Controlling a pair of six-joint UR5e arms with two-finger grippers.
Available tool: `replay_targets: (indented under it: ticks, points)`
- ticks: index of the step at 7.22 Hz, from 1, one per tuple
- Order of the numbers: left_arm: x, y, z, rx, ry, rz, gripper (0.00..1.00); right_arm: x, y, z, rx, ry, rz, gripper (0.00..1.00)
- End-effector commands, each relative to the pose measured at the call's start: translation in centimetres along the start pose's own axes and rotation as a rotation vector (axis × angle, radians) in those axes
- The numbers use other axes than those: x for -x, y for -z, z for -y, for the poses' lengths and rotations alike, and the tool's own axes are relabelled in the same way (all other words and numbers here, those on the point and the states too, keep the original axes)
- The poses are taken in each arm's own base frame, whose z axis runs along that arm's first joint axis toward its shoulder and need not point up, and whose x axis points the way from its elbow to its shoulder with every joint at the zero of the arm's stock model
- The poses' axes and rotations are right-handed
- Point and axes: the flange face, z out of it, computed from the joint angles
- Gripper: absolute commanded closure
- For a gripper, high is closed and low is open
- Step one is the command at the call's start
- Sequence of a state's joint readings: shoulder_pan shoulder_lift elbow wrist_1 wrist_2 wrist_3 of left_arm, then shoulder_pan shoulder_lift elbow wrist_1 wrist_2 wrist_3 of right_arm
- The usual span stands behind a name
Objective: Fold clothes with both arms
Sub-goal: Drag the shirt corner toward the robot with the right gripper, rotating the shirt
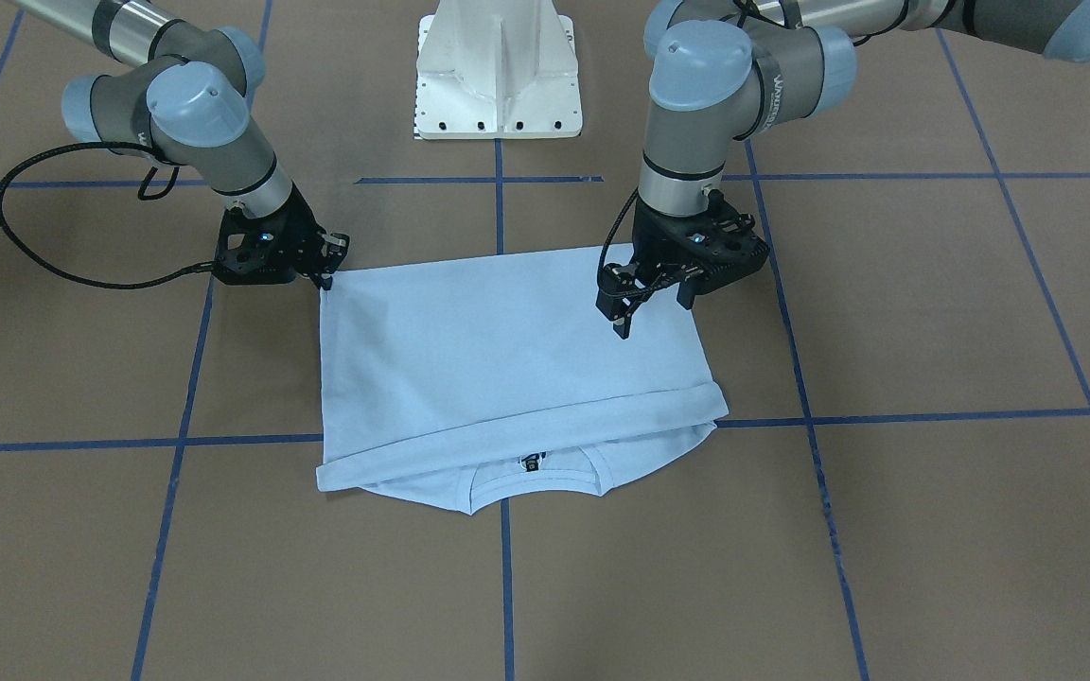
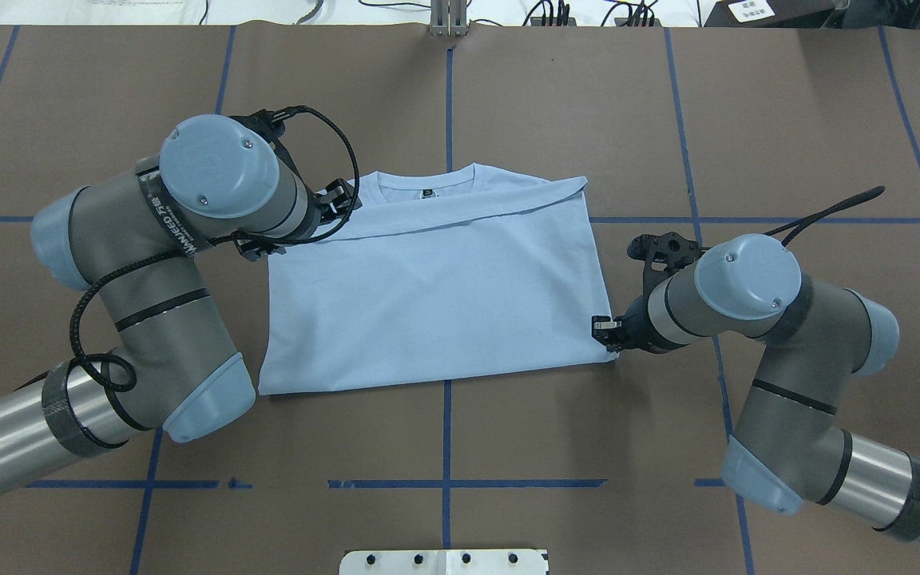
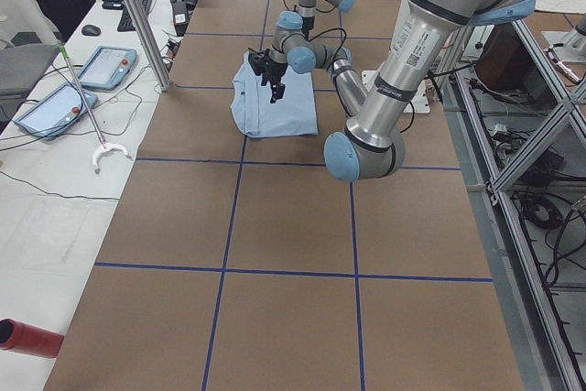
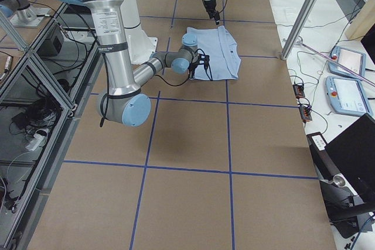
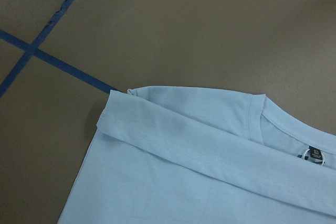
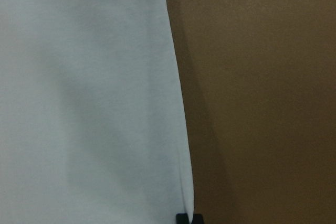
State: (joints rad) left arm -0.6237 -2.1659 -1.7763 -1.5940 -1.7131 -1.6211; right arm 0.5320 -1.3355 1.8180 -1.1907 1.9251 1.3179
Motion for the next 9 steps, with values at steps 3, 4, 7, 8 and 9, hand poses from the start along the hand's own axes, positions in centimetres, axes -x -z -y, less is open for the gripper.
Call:
replay_targets:
  ticks: [3,4,7,8,9]
  points:
    - [0.1,-0.6,-1.3,0.012,-0.015,0.007,0.01,-5.8,4.3,-10.6,0.119,0.081,-0.014,1.00]
    - [0.1,-0.6,-1.5,0.015,-0.017,0.006,0.01,-7.2,4.7,-13.1,0.162,0.103,-0.035,1.00]
    - [0.0,-0.7,-1.7,-0.011,-0.026,0.004,0.01,-7.4,4.5,-22.6,0.329,0.103,-0.077,1.00]
    - [0.0,-0.7,-1.8,-0.010,-0.027,0.004,0.01,-7.3,4.1,-24.5,0.357,0.112,-0.089,1.00]
    - [-0.1,-0.7,-2.1,-0.007,-0.030,0.003,0.01,-7.5,3.9,-25.2,0.370,0.120,-0.095,0.16]
